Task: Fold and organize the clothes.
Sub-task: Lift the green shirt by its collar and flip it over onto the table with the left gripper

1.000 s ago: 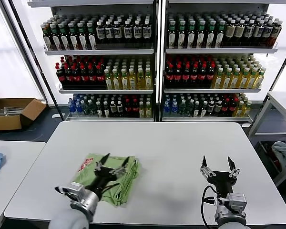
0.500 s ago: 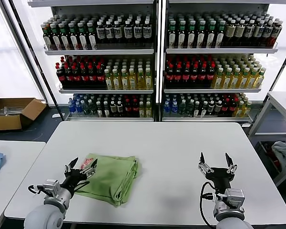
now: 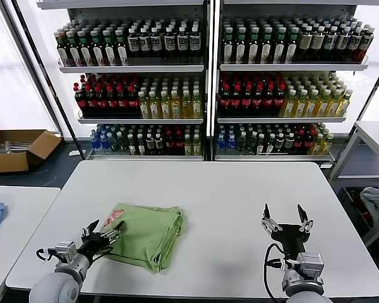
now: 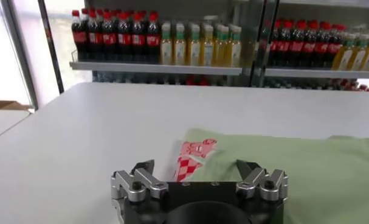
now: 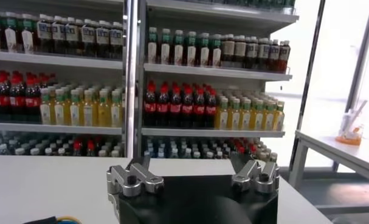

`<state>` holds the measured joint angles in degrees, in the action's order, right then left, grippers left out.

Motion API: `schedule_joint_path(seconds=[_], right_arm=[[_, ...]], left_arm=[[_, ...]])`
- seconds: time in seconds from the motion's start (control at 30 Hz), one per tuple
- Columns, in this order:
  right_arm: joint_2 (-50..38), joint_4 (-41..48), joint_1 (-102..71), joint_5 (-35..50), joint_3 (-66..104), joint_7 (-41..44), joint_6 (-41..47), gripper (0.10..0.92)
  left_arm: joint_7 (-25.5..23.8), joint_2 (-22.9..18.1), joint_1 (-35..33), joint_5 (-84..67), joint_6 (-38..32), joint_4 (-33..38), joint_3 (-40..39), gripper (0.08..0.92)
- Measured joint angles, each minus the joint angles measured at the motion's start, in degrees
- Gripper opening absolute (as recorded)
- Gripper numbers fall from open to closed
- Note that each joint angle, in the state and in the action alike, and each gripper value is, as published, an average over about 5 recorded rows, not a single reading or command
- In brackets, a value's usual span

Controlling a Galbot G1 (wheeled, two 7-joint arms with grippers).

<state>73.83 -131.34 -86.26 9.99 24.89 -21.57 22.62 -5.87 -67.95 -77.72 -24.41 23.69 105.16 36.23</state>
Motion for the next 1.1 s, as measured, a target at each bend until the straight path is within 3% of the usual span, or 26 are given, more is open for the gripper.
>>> schedule_joint_path(seconds=[0.3, 1.1], right_arm=[[0.6, -0.6, -0.4, -0.6, -0.4, 0.2, 0.2, 0.823], [0.3, -0.1, 0.5, -0.8, 0.0, 0.2, 0.3, 0.823]], left_arm=[[-1.3, 0.4, 0.7, -0.2, 0.4, -2.4, -0.3, 0.801], [-4.7, -0.5, -0.6, -0.5, -1.4, -2.7, 0.1, 0.147]])
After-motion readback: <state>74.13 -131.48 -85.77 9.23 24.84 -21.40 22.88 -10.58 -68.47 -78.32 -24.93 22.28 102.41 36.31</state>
